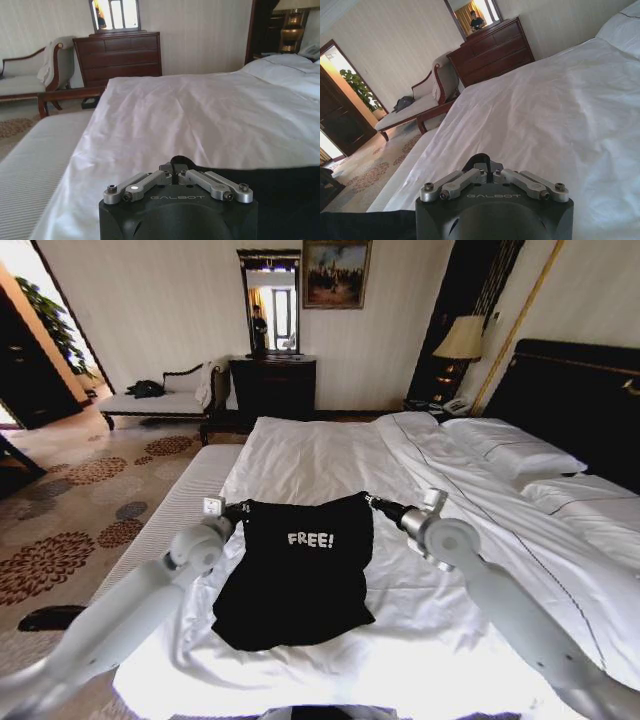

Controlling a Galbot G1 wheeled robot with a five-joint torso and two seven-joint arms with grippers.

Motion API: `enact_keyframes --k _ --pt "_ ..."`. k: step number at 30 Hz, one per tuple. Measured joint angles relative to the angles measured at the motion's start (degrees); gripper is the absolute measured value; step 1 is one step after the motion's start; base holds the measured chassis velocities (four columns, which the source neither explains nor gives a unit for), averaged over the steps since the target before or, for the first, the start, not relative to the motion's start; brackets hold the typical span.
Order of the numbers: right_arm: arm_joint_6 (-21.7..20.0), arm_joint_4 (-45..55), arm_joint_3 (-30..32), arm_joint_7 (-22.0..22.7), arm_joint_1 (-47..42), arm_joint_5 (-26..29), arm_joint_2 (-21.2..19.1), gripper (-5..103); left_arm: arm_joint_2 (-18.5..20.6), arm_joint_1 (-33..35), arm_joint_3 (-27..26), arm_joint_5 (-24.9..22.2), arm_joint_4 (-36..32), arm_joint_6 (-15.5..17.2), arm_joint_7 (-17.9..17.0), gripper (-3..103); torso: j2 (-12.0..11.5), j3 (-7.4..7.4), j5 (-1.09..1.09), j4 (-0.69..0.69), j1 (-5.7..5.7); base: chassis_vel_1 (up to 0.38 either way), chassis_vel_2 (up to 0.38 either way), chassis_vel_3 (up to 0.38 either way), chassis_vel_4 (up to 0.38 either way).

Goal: Fold the clothes on the bed.

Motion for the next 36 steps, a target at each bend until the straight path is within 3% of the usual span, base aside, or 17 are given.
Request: enact_keyframes --k 6,16,20,29,36 --pt "1.30 -8.18 -4.14 -2.05 4.68 -2.54 2.60 1 -6.83 -4.81 2.06 2.18 9.01 -0.72 0.67 0 0.00 0.00 0.01 -0.01 0.01 0.000 0.000 0.000 0.000" --pt "4.08 -24.66 -8.18 -5.59 10.50 -7.47 6.77 1 -19.20 -11.38 2.94 10.61 28.01 -2.93 3.90 0 0.00 0.00 0.00 -0.01 0.01 0.000 0.000 0.000 0.000" --pt "4.16 -26.31 -8.57 -5.60 11.71 -7.61 7.55 1 -21.51 -13.86 3.67 11.56 32.67 -3.60 4.65 0 0.00 0.00 0.02 -0.02 0.02 0.000 0.000 0.000 0.000" --pt "4.72 -37.22 -11.85 -5.55 19.75 -9.50 12.30 1 -30.62 -22.38 4.02 14.43 49.43 -5.51 7.28 0 0.00 0.00 0.01 -0.02 0.01 0.000 0.000 0.000 0.000" --pt "5.57 -44.40 -12.97 -6.05 23.75 -10.75 15.30 1 -34.32 -26.47 3.03 16.73 58.73 -6.99 8.52 0 0.00 -0.01 -0.01 -0.01 0.00 0.000 0.000 0.000 0.000"
